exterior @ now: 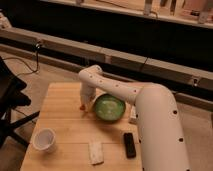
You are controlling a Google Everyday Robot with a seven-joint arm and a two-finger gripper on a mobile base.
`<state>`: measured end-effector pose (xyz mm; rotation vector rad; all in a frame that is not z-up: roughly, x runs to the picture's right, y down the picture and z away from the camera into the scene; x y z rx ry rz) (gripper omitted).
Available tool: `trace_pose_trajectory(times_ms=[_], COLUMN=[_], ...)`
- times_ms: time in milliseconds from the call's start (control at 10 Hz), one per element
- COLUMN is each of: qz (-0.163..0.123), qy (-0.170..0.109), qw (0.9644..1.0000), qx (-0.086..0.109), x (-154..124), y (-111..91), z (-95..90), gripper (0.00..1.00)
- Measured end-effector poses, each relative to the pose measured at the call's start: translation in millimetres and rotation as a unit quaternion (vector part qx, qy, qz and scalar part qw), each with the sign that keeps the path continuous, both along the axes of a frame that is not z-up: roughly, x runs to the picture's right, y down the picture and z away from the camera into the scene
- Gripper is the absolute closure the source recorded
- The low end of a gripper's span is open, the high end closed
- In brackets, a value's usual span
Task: Drag the pepper across the table
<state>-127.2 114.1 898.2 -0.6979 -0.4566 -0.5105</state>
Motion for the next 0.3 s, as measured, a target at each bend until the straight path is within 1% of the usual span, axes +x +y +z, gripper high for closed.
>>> trace_pose_trajectory(times_ms=[200,300], qz=[0.002,0.004], qy=[0.000,0.000], qw=[1.0000,1.0000], qx=[-0.001,-0.001], x=[4.3,14.3], y=[1.4,2.2], z=[-2.2,-3.4], gripper=[1.00,1.00])
